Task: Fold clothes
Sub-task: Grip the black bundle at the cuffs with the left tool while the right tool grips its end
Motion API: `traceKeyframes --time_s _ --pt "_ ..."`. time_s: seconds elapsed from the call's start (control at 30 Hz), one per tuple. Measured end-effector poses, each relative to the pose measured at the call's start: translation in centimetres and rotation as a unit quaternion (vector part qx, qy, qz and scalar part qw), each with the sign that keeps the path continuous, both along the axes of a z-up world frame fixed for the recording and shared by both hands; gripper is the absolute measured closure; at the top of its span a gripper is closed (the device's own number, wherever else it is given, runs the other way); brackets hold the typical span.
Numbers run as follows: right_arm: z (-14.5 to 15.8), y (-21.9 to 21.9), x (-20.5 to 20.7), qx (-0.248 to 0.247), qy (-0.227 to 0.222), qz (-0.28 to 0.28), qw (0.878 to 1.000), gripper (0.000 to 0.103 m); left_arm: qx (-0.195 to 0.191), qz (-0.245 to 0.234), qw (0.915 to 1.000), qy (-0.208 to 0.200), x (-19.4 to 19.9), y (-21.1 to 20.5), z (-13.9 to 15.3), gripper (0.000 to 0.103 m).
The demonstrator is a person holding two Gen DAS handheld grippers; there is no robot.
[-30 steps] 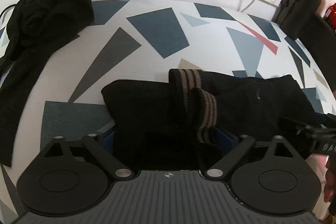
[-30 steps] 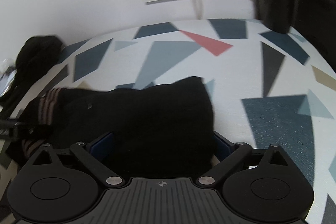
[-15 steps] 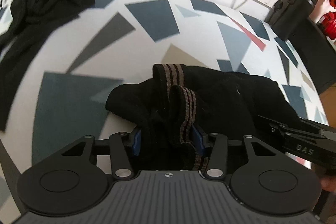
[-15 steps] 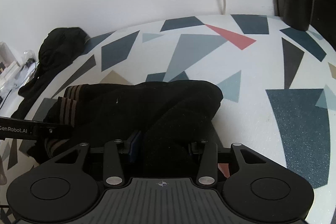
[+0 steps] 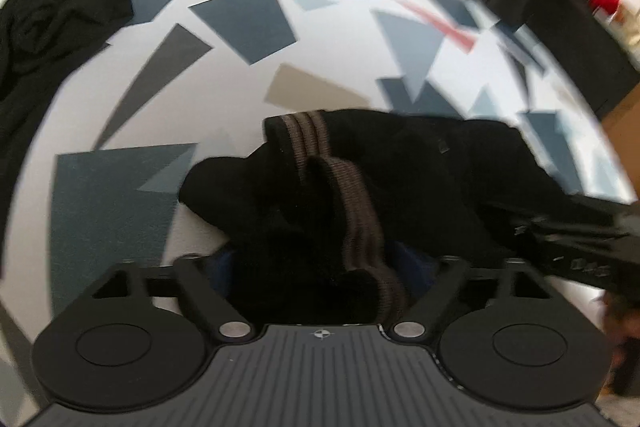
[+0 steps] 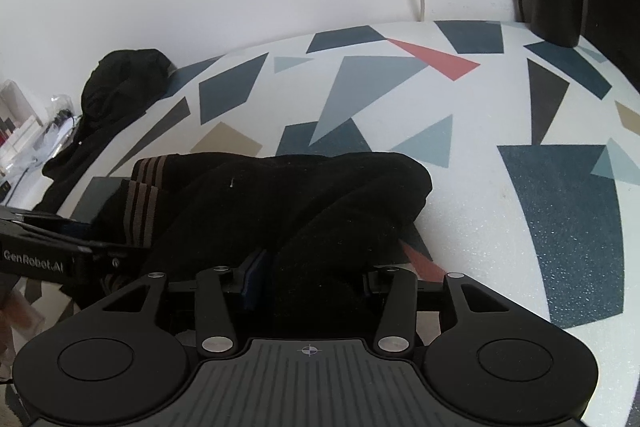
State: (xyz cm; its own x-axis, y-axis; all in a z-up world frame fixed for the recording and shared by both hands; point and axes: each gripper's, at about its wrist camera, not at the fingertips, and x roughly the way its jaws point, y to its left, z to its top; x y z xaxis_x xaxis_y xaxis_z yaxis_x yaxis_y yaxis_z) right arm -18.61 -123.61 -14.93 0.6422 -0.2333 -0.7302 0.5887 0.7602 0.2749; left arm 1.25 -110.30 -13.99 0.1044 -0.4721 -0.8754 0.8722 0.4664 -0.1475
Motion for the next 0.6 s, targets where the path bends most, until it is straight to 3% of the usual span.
traceKeyframes --time_s 0.07,0.2,0.33,0.4,0.6 --pt "0.1 0.1 0.1 -0.004 0.008 -0.003 1.0 0.057 0.003 0.007 1.0 -0.001 0.3 0.1 -0.1 0.0" --pt "0.1 0.1 0.0 -0.016 0.024 -0.018 0.999 0.037 0.007 0.013 0.9999 -0.003 0.7 0.3 -0.3 0.0" --pt "-0.1 0.1 -0.1 -0.024 0.032 -0.021 0.999 0.026 0.006 0.011 0.9999 -0.004 0.8 0.4 -0.4 0.0" --pt "-0.4 0.4 0.3 -0.029 0.042 -0.014 0.999 0.008 0.006 0.014 0.9999 -0.007 0.7 0.3 -0.4 0.0" --pt "-0.9 1.2 0.8 -0.049 0.048 -0.021 0.997 0.001 0.007 0.014 0.9998 -0.015 0.4 0.2 -0.4 0.0"
